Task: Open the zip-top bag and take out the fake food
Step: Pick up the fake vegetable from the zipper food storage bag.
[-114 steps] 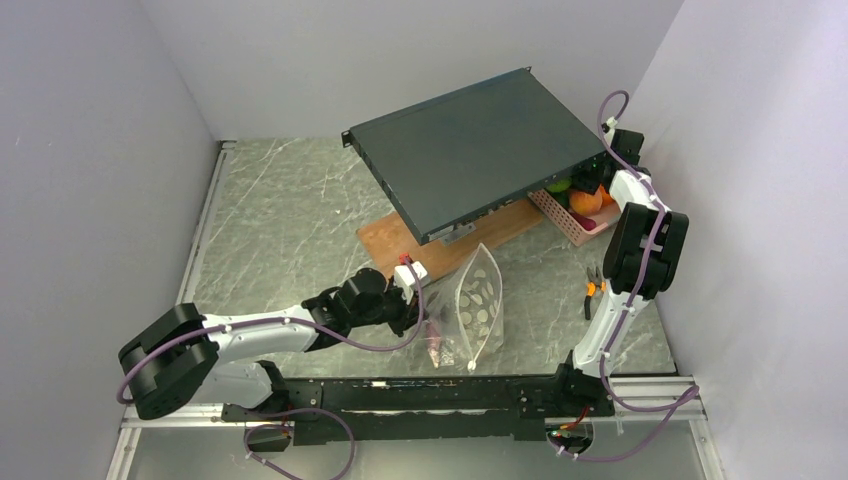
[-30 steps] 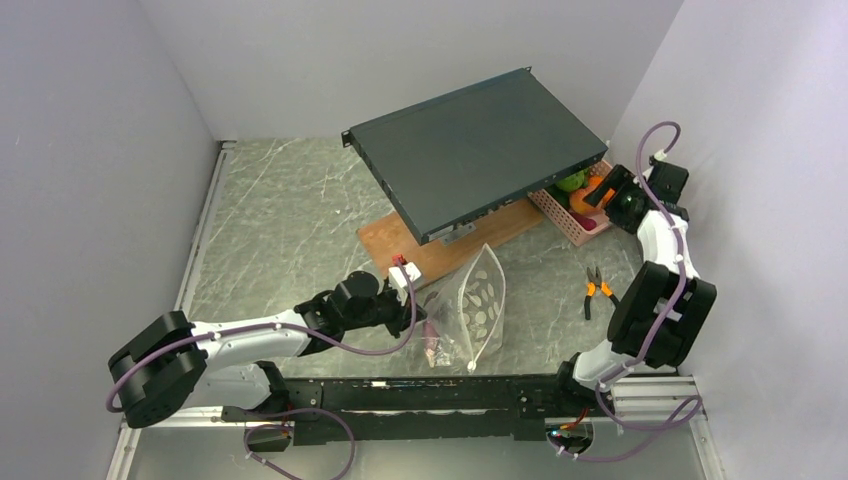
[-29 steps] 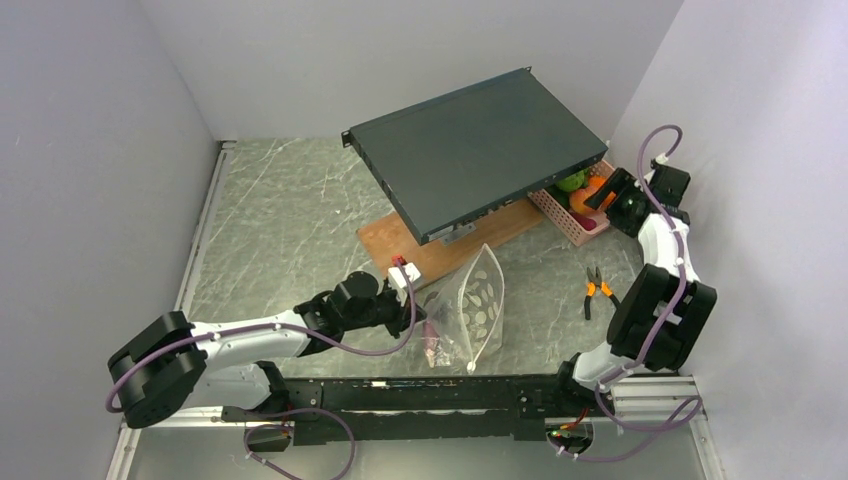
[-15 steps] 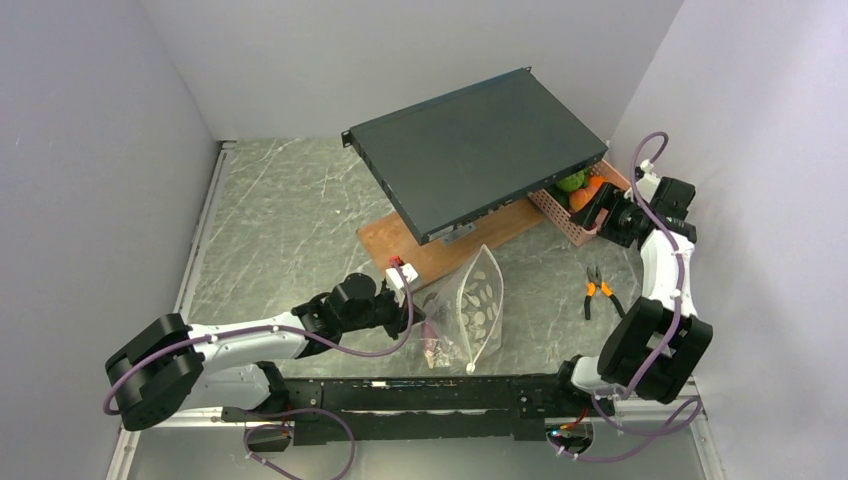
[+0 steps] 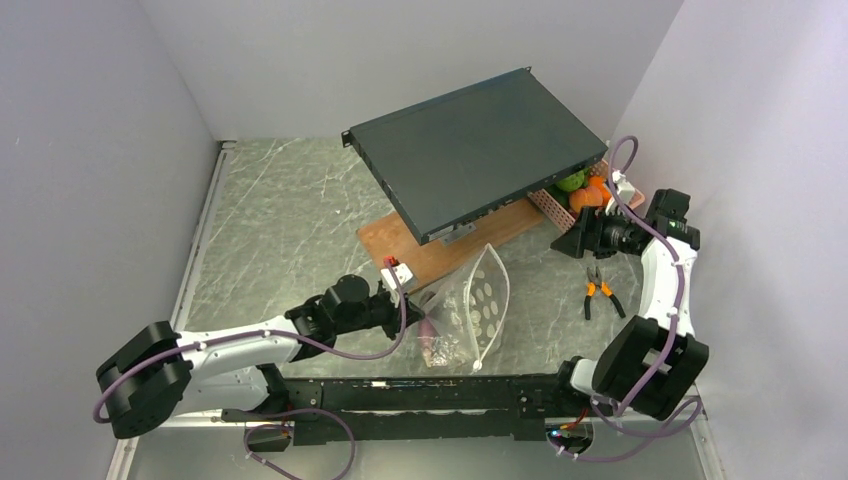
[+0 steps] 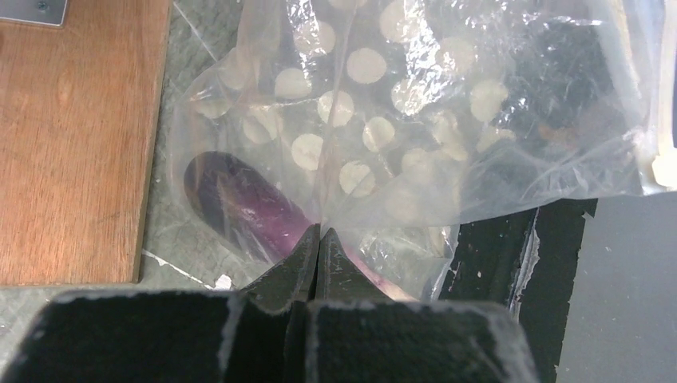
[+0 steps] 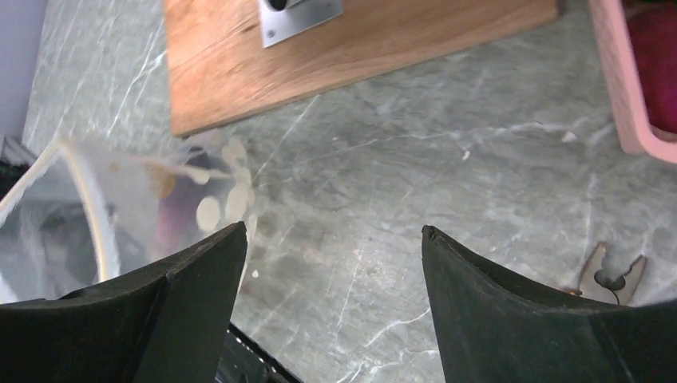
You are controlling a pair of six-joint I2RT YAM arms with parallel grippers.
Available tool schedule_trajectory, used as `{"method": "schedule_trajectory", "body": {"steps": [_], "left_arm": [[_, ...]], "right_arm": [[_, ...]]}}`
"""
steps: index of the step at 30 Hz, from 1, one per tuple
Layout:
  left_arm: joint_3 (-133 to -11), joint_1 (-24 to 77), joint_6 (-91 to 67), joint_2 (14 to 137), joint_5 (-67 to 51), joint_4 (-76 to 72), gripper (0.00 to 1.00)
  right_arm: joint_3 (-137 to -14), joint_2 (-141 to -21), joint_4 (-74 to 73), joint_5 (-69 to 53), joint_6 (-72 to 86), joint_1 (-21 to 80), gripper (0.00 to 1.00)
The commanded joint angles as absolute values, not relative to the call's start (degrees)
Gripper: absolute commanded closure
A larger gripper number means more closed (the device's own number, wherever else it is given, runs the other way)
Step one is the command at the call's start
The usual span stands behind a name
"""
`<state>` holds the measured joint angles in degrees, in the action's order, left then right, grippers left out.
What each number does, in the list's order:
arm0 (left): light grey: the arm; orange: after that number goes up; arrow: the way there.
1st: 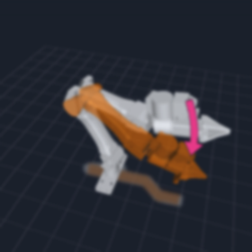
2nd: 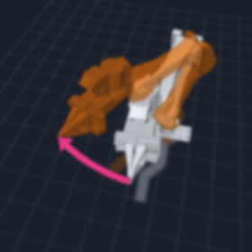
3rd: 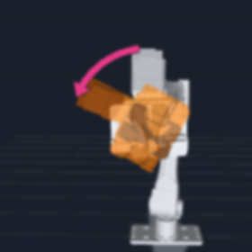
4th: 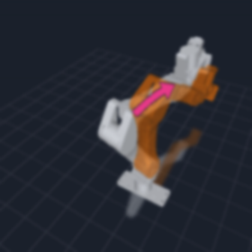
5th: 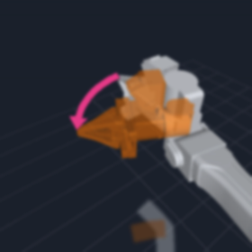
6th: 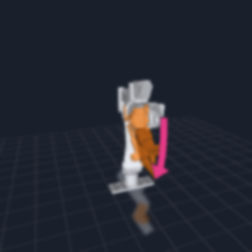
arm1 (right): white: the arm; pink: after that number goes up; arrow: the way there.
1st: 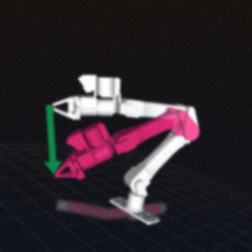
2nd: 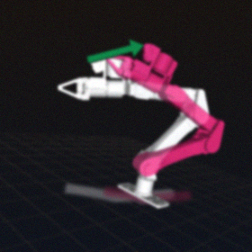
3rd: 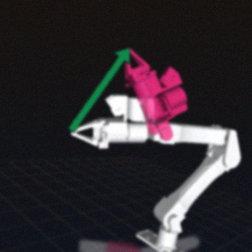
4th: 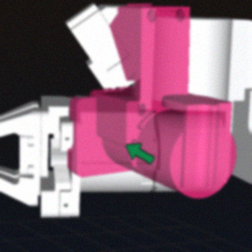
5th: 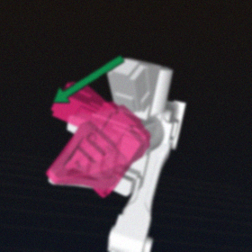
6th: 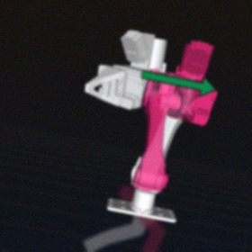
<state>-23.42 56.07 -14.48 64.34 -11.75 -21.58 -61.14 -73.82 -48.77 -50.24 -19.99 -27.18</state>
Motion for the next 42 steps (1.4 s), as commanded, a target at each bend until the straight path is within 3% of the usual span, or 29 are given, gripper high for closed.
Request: {"method": "schedule_trajectory", "body": {"steps": [1, 16, 25, 29, 34, 42], "left_arm": [[-22.9, 56.3, -13.6, 62.2, -13.0, -24.4, 1.00], [-21.9, 56.4, -10.4, 60.9, -16.9, -26.2, 1.00], [-21.4, 56.3, -11.3, 61.8, -17.9, -28.5, 1.00], [-21.1, 56.3, -11.6, 61.5, -17.2, -29.0, 1.00], [-20.6, 56.2, -11.6, 61.1, -16.6, -29.9, 1.00], [-20.5, 56.2, -13.0, 62.3, -16.8, -31.4, 1.00]], "right_arm": [[-64.5, -69.9, -58.4, -59.7, -34.9, -27.0, 0.19], [-63.6, -60.6, -77.3, -71.3, -78.5, -19.6, 0.18], [-57.6, -51.4, -57.2, -65.2, -63.9, -5.2, 0.17], [-56.8, -51.0, -56.4, -64.1, -64.4, -3.1, 0.17], [-57.7, -52.5, -65.1, -66.9, -77.3, -3.0, 0.17], [-57.4, -51.8, -61.1, -67.0, -73.9, -2.0, 0.17]]}}
